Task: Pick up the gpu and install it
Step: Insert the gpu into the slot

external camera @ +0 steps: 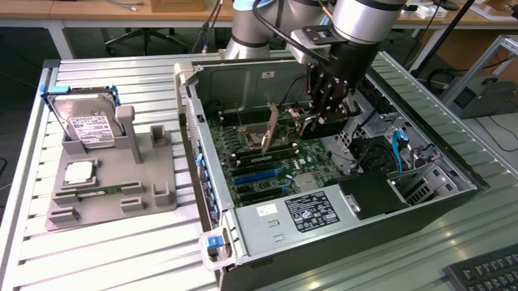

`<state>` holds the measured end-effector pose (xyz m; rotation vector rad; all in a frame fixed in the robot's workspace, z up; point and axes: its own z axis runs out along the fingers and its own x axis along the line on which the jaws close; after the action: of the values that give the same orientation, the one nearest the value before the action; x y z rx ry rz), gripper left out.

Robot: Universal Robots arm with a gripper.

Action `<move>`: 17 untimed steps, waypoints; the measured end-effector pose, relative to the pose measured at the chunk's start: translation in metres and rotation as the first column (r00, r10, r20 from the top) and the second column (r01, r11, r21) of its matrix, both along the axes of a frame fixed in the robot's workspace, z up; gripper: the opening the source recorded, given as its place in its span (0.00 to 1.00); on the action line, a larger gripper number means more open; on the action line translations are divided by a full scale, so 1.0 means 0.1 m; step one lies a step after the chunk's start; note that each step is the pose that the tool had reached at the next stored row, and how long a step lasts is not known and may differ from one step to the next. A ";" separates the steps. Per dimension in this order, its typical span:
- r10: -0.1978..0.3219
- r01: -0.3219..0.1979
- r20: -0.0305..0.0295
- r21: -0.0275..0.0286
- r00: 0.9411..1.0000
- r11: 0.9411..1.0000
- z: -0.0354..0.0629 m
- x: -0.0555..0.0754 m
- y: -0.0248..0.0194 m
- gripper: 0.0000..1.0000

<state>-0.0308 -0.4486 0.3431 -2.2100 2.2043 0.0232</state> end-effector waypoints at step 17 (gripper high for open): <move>0.001 -0.001 0.000 0.000 1.000 1.000 -0.065 0.00 -0.026 0.27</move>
<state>-0.0308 -0.4512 0.3366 -2.2115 2.2028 0.0232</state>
